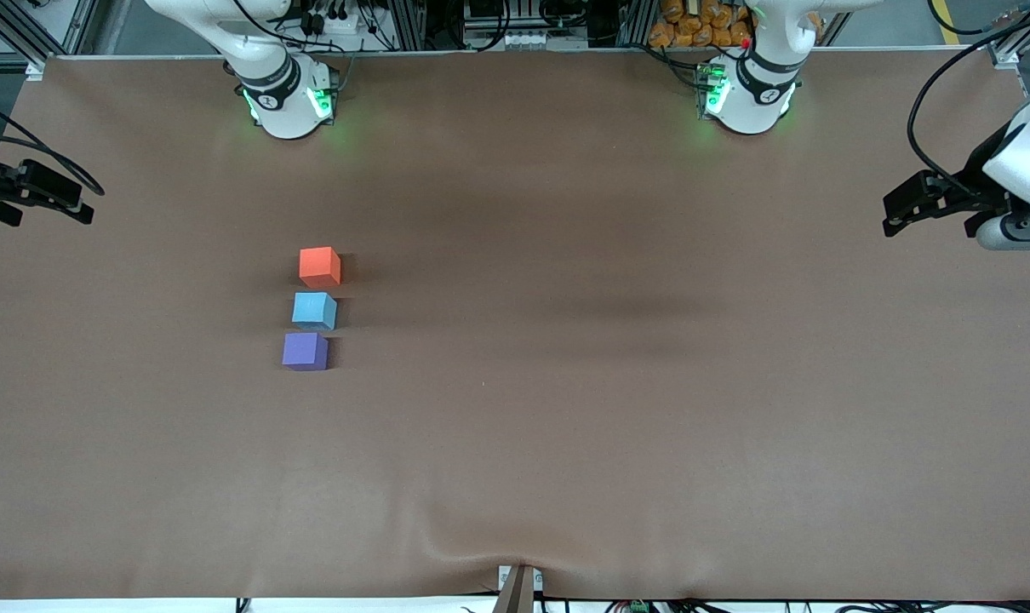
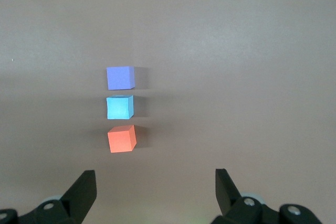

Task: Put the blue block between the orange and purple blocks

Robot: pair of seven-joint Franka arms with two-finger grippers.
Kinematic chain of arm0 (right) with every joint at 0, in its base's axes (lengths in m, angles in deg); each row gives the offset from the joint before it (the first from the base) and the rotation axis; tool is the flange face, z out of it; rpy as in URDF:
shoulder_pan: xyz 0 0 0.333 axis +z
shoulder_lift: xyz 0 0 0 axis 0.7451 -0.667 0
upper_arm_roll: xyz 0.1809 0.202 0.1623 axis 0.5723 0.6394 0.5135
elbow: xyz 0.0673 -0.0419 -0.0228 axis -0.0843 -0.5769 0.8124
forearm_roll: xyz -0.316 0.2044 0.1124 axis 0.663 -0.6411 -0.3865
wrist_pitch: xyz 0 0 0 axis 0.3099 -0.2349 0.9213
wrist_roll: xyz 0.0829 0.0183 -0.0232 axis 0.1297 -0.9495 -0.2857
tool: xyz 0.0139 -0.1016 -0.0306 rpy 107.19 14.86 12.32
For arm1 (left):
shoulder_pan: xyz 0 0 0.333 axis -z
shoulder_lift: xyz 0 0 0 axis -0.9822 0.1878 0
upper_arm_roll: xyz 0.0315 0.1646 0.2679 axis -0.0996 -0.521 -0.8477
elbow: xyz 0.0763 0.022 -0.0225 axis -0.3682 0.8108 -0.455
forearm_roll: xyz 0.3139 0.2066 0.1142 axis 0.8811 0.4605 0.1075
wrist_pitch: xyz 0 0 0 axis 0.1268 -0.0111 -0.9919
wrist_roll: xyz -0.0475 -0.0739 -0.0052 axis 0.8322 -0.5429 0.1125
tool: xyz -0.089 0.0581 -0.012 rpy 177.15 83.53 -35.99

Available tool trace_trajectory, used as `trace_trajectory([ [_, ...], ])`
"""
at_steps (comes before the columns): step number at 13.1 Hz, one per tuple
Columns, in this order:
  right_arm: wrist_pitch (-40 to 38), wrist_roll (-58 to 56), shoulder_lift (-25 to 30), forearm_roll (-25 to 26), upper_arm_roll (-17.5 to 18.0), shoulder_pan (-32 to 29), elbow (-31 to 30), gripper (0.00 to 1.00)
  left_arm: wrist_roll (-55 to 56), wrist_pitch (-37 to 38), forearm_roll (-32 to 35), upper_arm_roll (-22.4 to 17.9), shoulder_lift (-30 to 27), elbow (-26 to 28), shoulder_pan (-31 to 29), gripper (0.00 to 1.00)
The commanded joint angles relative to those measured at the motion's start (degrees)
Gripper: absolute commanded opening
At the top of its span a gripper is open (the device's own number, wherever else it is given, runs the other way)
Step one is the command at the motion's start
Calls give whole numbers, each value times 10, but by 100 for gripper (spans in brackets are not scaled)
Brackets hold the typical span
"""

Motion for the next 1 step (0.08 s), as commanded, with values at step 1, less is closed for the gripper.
trace_trajectory([
  [1,-16,-24,13,21,9,-12,2,100,24,22,-11,9,-6,-13,-7,100],
])
